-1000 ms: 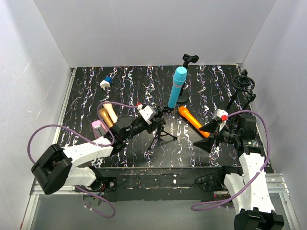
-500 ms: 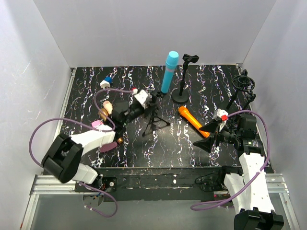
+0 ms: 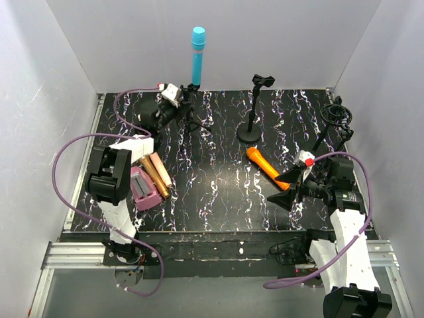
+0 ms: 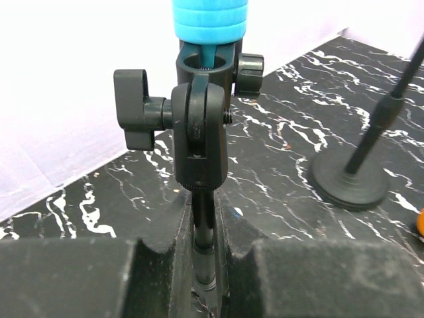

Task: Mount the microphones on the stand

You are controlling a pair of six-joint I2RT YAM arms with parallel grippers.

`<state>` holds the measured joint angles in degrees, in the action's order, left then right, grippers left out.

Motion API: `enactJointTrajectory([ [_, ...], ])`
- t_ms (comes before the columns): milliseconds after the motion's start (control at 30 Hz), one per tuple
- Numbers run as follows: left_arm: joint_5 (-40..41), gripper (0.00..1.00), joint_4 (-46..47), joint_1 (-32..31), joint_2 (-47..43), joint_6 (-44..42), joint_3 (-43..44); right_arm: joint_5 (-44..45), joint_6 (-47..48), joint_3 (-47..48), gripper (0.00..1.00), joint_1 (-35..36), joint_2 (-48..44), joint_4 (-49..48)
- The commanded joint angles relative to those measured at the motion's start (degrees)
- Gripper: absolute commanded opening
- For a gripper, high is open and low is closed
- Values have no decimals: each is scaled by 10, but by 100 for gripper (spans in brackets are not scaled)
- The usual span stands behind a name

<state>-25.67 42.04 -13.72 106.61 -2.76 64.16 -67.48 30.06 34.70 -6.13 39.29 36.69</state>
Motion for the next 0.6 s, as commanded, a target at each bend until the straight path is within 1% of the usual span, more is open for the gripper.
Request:
enactJointTrajectory([
  [0,-10,0,12,35,20,-37,54,-8,10,1,98,-5,5,5],
  [167,-15,0,-15,68,40,-65,78,-10,13,3,98,-6,9,7],
  [367,-35,0,-23,103,62,-44,95,-10,14,2,98,-9,11,8],
  [567,-37,0,-40,110,70,-38,101,-10,13,0,98,-13,9,7],
])
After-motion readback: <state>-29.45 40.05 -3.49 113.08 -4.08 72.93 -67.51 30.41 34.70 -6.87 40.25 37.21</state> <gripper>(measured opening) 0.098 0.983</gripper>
